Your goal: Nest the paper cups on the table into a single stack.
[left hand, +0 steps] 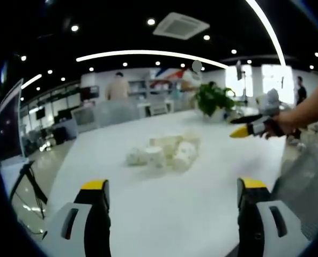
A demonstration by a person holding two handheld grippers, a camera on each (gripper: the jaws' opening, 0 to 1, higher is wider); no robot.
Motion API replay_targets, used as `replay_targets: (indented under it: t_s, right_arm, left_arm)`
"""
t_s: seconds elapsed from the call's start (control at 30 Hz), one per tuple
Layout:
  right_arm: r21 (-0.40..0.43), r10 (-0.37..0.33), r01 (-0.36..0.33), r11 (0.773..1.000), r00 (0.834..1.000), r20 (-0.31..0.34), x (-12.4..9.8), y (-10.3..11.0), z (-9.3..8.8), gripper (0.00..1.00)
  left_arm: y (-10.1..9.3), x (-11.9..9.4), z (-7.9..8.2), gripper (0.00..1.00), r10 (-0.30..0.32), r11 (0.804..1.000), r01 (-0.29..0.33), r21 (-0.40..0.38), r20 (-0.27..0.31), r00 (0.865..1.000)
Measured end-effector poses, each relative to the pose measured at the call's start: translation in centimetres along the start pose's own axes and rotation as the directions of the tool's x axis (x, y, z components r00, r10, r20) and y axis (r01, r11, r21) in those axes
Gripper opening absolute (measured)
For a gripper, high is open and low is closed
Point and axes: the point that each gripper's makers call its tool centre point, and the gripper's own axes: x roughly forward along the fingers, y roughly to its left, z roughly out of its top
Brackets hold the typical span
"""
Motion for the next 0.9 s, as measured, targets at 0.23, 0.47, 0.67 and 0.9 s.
replay_targets:
  t_s: [0.23, 0.47, 0.67, 0.9]
  right_arm:
    - [-0.031, 0.027, -0.027, 0.999, 1.000, -0.004, 2.0, 0.0, 0.3, 0.99]
    - [-0.031, 0.038, -0.039, 0.999, 0.999, -0.006, 3.9, -0.3, 0.8, 0.98]
    - [-0.021, 0.035, -0.035, 0.999, 0.999, -0.014, 5.6, -0.8, 0.9, 0.93]
    - [-0.017, 0.033, -0.033, 0.999, 0.999, -0.027, 7.9, -1.4, 1.1, 0.91]
  left_arm:
    - [0.0, 0.0, 0.1, 0.98, 0.005, 1.000, -0.005, -0.002, 0.001, 1.000]
    - [0.1, -0.1, 0.1, 0.98, 0.013, 1.000, -0.013, -0.006, 0.001, 1.000]
    - [0.1, -0.1, 0.2, 0.97, 0.017, 1.000, -0.017, -0.008, 0.003, 1.000]
    - [0.2, -0.1, 0.2, 0.97, 0.020, 1.000, -0.020, -0.010, 0.001, 1.000]
